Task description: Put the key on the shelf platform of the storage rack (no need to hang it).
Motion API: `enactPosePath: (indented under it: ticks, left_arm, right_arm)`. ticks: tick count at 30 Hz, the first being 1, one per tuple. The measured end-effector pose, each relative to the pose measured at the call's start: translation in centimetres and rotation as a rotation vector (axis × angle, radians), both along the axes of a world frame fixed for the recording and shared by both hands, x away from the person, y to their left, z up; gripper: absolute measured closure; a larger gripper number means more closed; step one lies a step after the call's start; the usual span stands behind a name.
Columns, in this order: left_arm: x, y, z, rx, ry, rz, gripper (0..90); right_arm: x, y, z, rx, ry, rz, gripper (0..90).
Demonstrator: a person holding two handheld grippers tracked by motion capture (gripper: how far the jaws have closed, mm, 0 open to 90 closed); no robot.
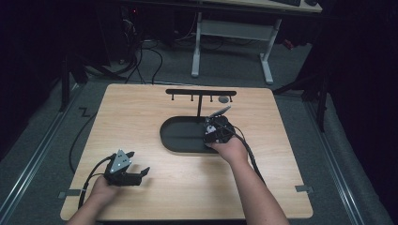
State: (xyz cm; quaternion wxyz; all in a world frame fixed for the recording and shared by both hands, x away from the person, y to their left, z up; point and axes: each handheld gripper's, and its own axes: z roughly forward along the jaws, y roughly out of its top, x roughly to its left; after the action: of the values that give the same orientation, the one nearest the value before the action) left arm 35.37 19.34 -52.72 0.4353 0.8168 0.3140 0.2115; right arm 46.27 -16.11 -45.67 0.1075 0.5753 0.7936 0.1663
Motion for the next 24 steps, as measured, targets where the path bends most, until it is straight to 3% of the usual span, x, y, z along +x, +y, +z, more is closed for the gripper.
enactPosePath:
  ticks: [12,18,24]
  left_arm:
    - [0.0,-0.1,0.0,0.002,-0.002,0.0,15.4]
    - [0.0,-0.1,0.0,0.004,-0.004,0.001,15.4]
    - [0.0,-0.1,0.0,0.006,-0.005,0.001,15.4]
  right_arm:
    - [-1.9,0.4,0.5,-0.023,-0.047,0.064,26.1]
    - [-3.4,-0.2,0.6,-0.011,-0.115,0.084,26.0]
    - [-5.3,-1.8,0.2,0.013,-0.18,0.069,26.5]
